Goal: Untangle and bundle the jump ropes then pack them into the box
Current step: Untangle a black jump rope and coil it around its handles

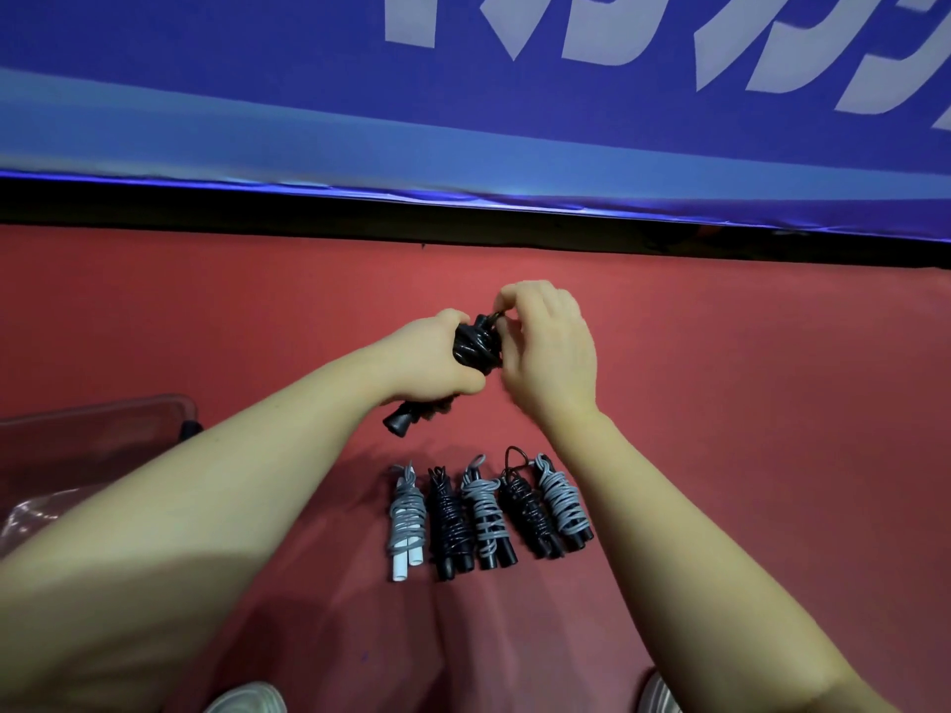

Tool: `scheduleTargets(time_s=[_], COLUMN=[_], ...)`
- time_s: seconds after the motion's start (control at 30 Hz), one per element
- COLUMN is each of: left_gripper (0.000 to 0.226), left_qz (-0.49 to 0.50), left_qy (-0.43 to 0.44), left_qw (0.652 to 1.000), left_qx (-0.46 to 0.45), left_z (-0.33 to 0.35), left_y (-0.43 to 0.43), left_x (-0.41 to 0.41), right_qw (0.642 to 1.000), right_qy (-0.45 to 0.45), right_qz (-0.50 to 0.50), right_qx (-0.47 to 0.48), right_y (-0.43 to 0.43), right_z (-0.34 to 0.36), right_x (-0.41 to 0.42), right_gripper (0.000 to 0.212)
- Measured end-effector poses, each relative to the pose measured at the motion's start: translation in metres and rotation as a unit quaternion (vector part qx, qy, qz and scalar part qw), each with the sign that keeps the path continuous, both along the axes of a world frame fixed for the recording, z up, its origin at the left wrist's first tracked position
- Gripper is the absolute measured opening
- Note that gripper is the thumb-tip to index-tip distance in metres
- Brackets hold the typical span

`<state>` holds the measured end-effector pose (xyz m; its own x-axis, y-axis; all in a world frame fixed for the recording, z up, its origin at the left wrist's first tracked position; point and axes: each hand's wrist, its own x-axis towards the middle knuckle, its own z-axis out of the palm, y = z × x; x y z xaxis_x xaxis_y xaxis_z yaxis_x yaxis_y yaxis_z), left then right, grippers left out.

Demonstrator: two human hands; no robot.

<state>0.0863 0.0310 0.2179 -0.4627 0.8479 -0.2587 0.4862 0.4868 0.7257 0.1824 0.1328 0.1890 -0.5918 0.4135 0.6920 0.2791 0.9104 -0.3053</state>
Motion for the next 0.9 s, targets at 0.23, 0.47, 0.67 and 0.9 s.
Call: scheduleTargets(time_s=[0.23, 0.47, 0.67, 0.9], left_gripper=[0.057, 0.057, 0.057, 0.059], left_qz=[-0.012, -0.003, 0.093, 0.119], left_qy=[0.001, 0.081, -0.058, -0.214], left_qw=[1.0, 0.997, 0.992, 0.968], left_qx=[0.008, -0.015, 0.058, 0.057], left_z=[0.011, 0.005, -0.013, -0.023], left_y=[0.008, 0.012, 0.019, 0.014], left_x=[0.004, 0.001, -0.001, -0.008], right_qw=[0.886, 0.932, 0.937, 0.752], right_qy=[0.234, 0.113, -0.023, -0.058], right_qz=[0.122, 0.118, 0.042, 0.143], right_qx=[-0.381, -0.325, -0.347, -0.64], right_y=[-0.002, 0.016, 0.029, 0.016], right_z=[0.028, 0.041, 0.018, -0.011], right_x=[0.0, 0.006, -0.004, 0.002], right_gripper=[0.029, 0.031, 0.016, 0.027])
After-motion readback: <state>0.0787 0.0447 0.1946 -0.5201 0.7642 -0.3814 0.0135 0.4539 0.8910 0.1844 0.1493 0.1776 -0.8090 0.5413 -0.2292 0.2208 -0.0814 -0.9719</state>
